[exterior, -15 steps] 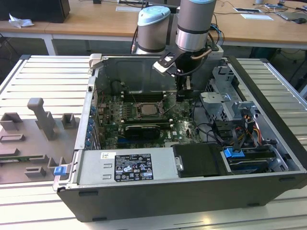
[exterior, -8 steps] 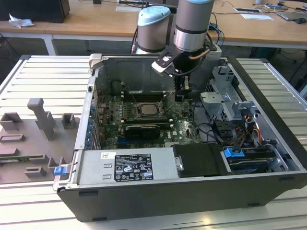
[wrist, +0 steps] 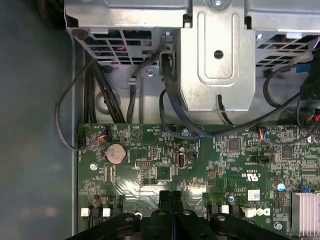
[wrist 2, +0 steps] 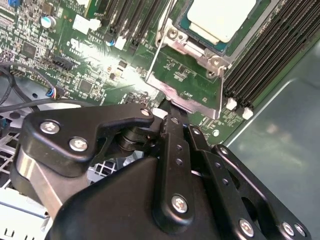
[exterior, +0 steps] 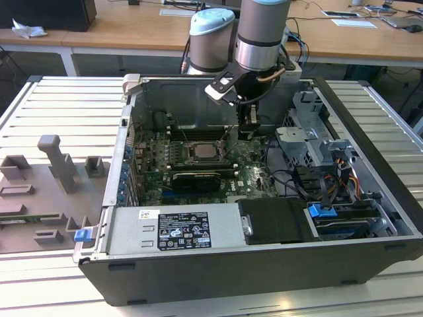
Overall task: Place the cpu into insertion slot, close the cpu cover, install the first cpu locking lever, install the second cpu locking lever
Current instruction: 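Close the cpu cover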
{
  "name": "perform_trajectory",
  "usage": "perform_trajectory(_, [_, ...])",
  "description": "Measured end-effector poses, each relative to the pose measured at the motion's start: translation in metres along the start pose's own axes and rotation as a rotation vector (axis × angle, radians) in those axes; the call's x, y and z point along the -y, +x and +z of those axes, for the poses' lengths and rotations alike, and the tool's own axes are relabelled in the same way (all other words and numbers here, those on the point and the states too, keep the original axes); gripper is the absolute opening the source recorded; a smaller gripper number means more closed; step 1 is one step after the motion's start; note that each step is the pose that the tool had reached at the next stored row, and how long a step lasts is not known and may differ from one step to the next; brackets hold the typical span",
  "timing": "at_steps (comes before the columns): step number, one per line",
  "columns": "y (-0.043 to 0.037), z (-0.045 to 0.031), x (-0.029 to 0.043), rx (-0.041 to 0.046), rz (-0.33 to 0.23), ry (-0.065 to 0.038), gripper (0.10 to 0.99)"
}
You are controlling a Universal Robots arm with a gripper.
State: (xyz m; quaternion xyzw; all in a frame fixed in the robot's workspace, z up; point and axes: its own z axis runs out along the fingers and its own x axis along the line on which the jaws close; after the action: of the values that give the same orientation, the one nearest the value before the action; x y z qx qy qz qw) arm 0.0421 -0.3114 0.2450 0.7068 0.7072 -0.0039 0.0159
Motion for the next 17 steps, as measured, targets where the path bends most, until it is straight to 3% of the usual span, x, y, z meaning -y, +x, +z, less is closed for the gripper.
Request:
perform_trajectory(8, [0.0000,-0.0003,0.0176,0.0000,0.000,-0.002,0.106])
perform_trajectory(17, [0.0000,-0.0005,0.0302,0.0000,0.000,-0.003,0.106])
